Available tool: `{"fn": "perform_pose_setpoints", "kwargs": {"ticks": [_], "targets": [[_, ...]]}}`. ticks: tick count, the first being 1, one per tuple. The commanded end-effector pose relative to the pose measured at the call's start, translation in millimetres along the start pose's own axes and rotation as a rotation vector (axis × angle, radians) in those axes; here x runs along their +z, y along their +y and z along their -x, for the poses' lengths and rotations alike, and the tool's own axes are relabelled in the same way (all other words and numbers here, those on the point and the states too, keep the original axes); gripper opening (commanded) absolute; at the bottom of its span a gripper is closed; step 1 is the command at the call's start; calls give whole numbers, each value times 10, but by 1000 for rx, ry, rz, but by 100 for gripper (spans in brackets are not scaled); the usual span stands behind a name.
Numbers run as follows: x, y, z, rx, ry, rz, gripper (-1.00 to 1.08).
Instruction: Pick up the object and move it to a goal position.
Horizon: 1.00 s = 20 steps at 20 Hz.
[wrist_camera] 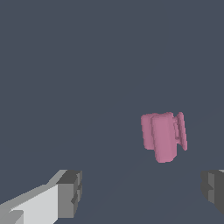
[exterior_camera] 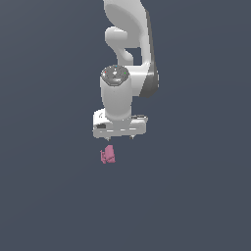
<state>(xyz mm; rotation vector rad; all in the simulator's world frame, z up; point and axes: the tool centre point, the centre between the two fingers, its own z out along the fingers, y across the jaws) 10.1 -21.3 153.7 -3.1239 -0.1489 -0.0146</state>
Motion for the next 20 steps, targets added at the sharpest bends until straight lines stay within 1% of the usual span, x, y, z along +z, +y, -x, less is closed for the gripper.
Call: {"fn": "perform_pose_setpoints", "kwargs": {"ticks": [1,6,10,15,20], "targets": [[107,129,-32,-22,-2,3,100],[353,417,-91,-75,-7,9,100],[492,577,-112,-105,-9,12,100],[581,677,-121,-123,-11,13,100],[598,680,-116,-121,-12,13,100]]}}
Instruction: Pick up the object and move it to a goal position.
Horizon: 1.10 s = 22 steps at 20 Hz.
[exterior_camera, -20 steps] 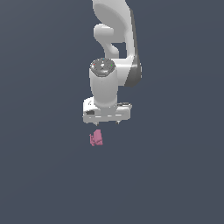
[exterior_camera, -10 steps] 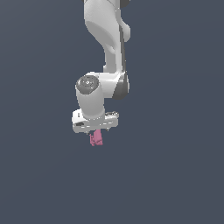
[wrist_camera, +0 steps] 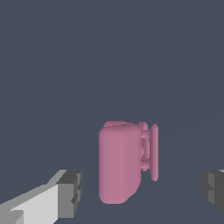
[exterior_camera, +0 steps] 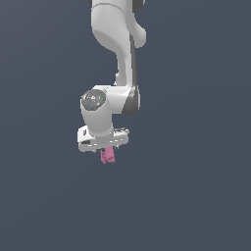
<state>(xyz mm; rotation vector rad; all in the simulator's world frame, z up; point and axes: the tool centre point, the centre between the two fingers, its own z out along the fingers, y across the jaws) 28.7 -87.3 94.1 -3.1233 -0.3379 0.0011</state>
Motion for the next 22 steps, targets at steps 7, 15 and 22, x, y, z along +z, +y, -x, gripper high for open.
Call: {"fn": "perform_pose_setpoints", "kwargs": {"ticks": [7,15,22], "targets": [[312,0,7,-3,0,0,100],[502,4,-5,-4,1,0,100],[502,4,-5,-4,1,0,-100]]}}
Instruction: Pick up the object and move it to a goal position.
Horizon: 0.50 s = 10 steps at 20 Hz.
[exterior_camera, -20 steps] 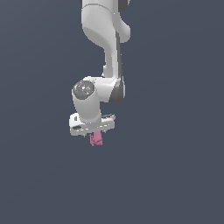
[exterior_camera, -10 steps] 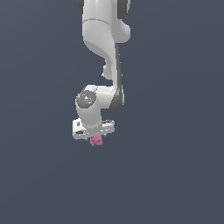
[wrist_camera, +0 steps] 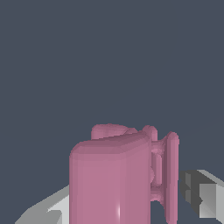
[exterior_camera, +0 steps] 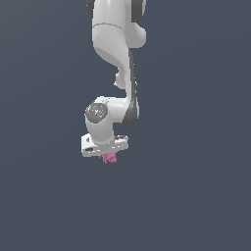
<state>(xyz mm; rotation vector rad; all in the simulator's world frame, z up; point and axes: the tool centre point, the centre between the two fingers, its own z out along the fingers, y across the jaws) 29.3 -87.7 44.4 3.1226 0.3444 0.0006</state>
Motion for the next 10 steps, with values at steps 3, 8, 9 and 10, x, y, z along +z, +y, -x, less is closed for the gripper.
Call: {"fn": "perform_pose_setpoints", "kwargs": {"ticks": [3,8,9,10], "targets": [[4,-1,1,0,0,0,-100],[-31,-14,8,0,0,0,-100],[-52,-22,12,0,0,0,-100],[-76,-31,18,0,0,0,-100]]}}
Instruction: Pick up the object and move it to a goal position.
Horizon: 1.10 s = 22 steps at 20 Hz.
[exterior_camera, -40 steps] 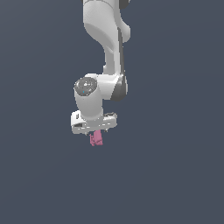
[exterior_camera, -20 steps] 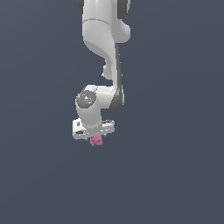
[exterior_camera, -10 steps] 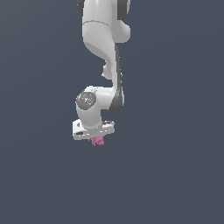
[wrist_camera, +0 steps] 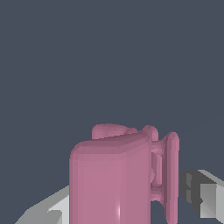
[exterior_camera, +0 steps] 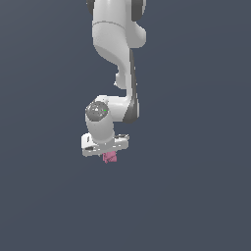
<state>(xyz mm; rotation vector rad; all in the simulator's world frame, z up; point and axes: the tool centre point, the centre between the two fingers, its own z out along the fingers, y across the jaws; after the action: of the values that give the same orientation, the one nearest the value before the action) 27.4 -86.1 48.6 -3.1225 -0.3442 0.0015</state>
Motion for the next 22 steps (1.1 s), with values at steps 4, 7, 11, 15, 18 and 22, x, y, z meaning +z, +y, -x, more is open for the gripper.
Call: {"fn": "perform_pose_setpoints", "kwargs": {"ticks": [4,7,11,15,18,22], "targets": [[-179,-66,36,0,1,0,-100],[-339,-126,71,0,1,0,-100],[-625,-231,135,0,1,1,-100],[-996,-367,215,0,1,1,-100],[-1303,-480,279,0,1,1,-100],[-1733,-638,365,0,1,1,-100]]}}
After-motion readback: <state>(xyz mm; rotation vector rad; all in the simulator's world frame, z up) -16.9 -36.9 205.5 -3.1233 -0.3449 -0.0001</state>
